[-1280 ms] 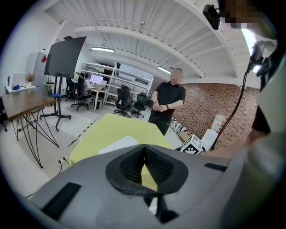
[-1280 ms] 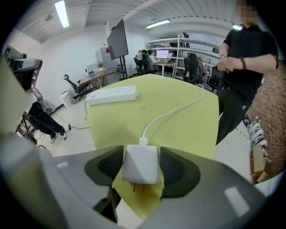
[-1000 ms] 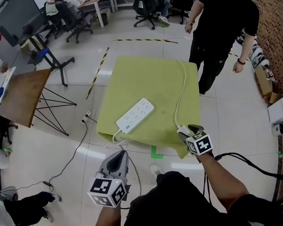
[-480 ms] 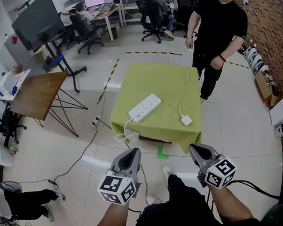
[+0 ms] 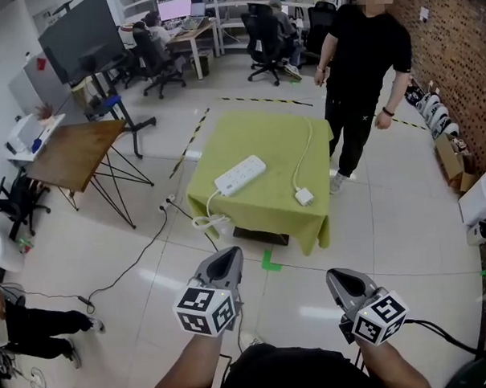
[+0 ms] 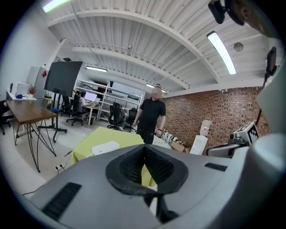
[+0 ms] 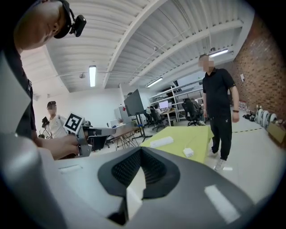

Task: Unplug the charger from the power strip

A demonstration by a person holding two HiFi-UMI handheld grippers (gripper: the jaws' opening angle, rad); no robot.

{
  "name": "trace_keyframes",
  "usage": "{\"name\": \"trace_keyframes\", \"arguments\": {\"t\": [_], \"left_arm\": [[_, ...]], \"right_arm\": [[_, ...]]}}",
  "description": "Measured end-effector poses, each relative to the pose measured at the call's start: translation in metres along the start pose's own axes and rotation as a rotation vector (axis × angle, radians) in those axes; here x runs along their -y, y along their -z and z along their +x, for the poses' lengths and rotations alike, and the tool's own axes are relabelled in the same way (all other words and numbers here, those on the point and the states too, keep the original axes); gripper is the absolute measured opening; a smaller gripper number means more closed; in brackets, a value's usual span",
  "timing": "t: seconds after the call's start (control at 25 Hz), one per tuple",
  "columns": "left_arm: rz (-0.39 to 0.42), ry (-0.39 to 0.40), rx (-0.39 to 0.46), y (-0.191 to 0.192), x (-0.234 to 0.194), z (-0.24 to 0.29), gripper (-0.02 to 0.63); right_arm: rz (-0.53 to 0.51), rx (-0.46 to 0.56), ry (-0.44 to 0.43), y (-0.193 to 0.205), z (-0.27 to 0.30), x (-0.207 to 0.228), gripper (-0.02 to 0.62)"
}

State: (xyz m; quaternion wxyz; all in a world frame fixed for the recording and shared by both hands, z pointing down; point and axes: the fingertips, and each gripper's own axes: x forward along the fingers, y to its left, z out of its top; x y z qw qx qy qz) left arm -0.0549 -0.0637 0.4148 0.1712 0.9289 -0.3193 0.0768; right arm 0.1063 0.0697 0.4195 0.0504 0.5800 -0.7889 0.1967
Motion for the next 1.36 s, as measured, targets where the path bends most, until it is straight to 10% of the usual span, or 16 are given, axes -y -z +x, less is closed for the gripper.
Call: {"name": "trace_keyframes", "arguments": {"t": [0.6, 1.36], "left_arm": [[-0.017, -0.091, 0.067, 0.03, 0.124, -0.04, 0.006], [0.04, -0.056, 0.05, 0.033, 0.174, -0.048, 0.006]], "right_arm": [[-0.024, -0.001, -0.093, 0.036, -0.14, -0.007, 0.0], [-0.037, 0.022, -0.101, 0.046, -0.17, -0.009, 0.0]]}}
